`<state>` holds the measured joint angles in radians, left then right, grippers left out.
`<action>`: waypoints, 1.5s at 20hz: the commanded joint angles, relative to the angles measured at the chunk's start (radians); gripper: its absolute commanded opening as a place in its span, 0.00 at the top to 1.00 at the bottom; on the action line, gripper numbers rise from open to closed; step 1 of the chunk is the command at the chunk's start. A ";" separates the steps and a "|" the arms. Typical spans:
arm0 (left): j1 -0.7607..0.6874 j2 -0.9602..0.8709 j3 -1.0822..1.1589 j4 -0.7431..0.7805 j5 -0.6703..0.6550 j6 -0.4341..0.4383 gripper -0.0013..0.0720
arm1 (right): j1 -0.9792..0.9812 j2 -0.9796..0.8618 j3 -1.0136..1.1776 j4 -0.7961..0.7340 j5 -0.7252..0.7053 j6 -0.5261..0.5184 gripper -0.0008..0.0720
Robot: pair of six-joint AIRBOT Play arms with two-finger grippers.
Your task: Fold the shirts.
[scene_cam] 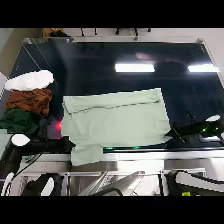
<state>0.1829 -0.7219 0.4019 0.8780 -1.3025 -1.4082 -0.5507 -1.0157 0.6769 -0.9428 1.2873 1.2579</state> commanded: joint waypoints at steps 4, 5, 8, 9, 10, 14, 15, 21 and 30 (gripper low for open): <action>0.000 -0.074 0.244 0.018 0.105 -0.016 0.97 | 0.076 0.007 0.143 0.493 -0.009 -0.411 0.96; 0.000 -0.143 0.311 0.017 0.132 -0.005 0.97 | 0.113 -0.006 0.191 0.493 -0.035 -0.448 0.96; -0.010 -0.362 0.497 0.009 0.204 0.025 0.97 | 0.222 -0.105 0.337 0.490 -0.164 -0.488 0.96; -0.025 -0.431 0.556 0.008 0.214 0.036 0.97 | 0.243 -0.149 0.376 0.491 -0.208 -0.489 0.96; -0.048 -0.505 0.619 0.011 0.229 0.045 0.97 | 0.258 -0.199 0.413 0.490 -0.241 -0.489 0.96; -0.082 -0.758 0.818 0.021 0.307 0.050 0.97 | 0.273 -0.392 0.535 0.491 -0.287 -0.504 0.96; -0.076 -0.811 0.855 0.020 0.309 0.055 0.96 | 0.273 -0.423 0.554 0.492 -0.296 -0.504 0.96; -0.067 -1.027 1.086 0.018 0.228 0.068 0.05 | 0.249 -0.430 0.679 0.436 -0.189 -0.506 0.72; -0.031 -1.053 1.257 0.010 -0.019 0.007 0.05 | 0.178 -0.510 0.744 0.224 -0.113 -0.311 0.04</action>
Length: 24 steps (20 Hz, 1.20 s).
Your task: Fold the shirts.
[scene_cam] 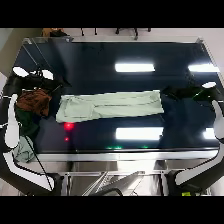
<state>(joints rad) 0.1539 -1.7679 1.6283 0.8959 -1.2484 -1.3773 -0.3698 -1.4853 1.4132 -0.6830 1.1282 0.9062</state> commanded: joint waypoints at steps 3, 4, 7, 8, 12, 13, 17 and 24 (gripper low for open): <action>-0.028 -0.007 0.030 -0.007 -0.094 -0.031 0.06 | 0.019 -0.084 0.008 -0.024 0.079 0.041 0.04; -0.044 -0.007 0.030 -0.007 -0.095 -0.037 0.05 | 0.026 -0.096 0.008 -0.008 0.086 0.041 0.04; -0.101 -0.007 0.030 -0.007 -0.070 -0.039 0.06 | 0.043 -0.122 0.008 0.050 0.089 0.040 0.04; -0.127 -0.007 0.030 -0.007 -0.058 -0.040 0.08 | 0.050 -0.126 0.008 0.067 0.090 0.040 0.04; -0.244 -0.008 0.029 -0.005 0.004 -0.042 0.08 | 0.071 -0.123 0.008 0.157 0.146 -0.024 0.79; -0.275 -0.008 0.029 -0.005 0.031 -0.042 0.08 | 0.073 -0.117 0.008 0.172 0.148 -0.024 0.87; -0.411 -0.032 0.029 -0.006 0.146 -0.046 0.92 | 0.073 -0.030 0.009 0.190 0.186 -0.023 0.96; -0.700 -0.289 0.058 -0.116 0.343 -0.108 0.97 | 0.008 0.165 0.108 0.190 0.368 0.046 0.96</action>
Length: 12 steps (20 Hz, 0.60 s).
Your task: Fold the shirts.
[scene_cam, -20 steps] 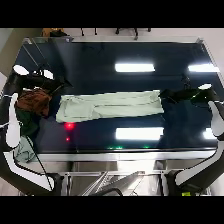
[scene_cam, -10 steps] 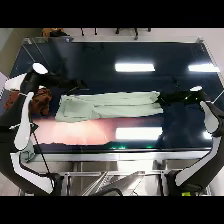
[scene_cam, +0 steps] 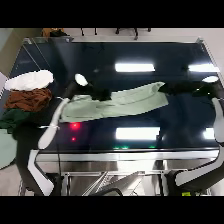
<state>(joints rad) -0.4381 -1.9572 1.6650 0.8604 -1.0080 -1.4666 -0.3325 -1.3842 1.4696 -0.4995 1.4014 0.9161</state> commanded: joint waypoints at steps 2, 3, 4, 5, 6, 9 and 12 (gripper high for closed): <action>-0.166 -0.181 0.105 -0.174 0.120 -0.019 0.96 | -0.059 0.099 0.116 0.007 0.141 0.070 0.96; -0.192 -0.222 0.164 -0.202 0.125 -0.019 0.96 | -0.070 0.112 0.143 0.007 0.164 0.089 0.96; -0.215 -0.261 0.227 -0.227 0.129 -0.021 0.97 | -0.076 0.122 0.165 0.006 0.188 0.101 0.96; -0.236 -0.293 0.282 -0.248 0.135 -0.024 0.97 | -0.079 0.131 0.175 0.006 0.208 0.115 0.96; -0.252 -0.321 0.336 -0.270 0.133 -0.027 0.97 | -0.079 0.139 0.176 0.006 0.216 0.118 0.96; -0.236 -0.314 0.426 -0.378 0.002 -0.014 0.96 | -0.077 0.152 0.176 0.008 0.227 0.138 0.96; -0.106 -0.150 0.396 -0.482 -0.222 0.099 0.97 | -0.047 0.153 0.176 0.109 0.216 0.151 0.96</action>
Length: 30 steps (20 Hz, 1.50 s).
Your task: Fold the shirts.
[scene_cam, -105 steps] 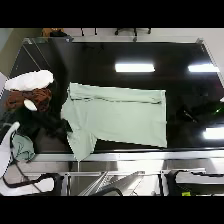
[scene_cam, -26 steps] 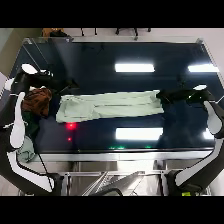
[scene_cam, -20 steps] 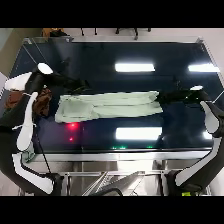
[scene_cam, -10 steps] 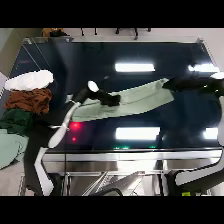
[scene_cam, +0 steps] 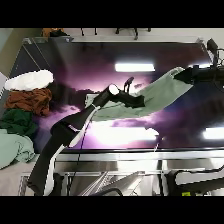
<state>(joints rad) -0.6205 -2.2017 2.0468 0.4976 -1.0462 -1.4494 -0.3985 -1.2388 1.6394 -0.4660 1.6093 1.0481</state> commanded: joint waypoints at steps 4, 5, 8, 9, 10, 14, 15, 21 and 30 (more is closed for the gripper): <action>0.360 0.482 -0.056 -0.126 -0.374 0.117 0.96 | 0.228 -0.007 0.005 0.122 -0.138 0.019 0.96; 0.439 0.585 -0.056 -0.126 -0.388 0.117 0.97 | 0.318 -0.025 0.005 0.122 -0.200 0.018 0.96; 0.662 0.840 -0.056 -0.124 -0.391 0.117 0.97 | 0.600 -0.114 0.005 0.123 -0.420 -0.011 0.96; 0.737 0.906 -0.056 -0.123 -0.405 0.117 0.97 | 0.698 -0.159 0.005 0.124 -0.510 -0.029 0.96; 0.800 0.954 -0.056 -0.123 -0.431 0.117 0.97 | 0.786 -0.205 0.005 0.124 -0.599 -0.055 0.96; 0.991 1.097 -0.141 -0.124 -0.504 0.118 0.97 | 1.072 -0.397 0.006 0.195 -0.994 -0.238 0.34; 1.023 1.131 -0.194 -0.125 -0.501 0.118 0.97 | 1.088 -0.410 0.006 0.220 -1.018 -0.269 0.33; 1.133 1.257 -0.447 -0.125 -0.470 0.172 0.96 | 0.764 -0.236 0.006 -0.085 -0.721 -0.047 0.33; 1.165 1.275 -0.518 -0.126 -0.487 0.192 0.96 | 0.295 -0.200 -0.147 -0.398 -0.309 0.155 0.04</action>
<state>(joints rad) 0.5396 -0.9310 1.5394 0.3729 -1.5345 -1.2663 -0.0292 -1.4178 1.5707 -0.8036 1.2076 1.1851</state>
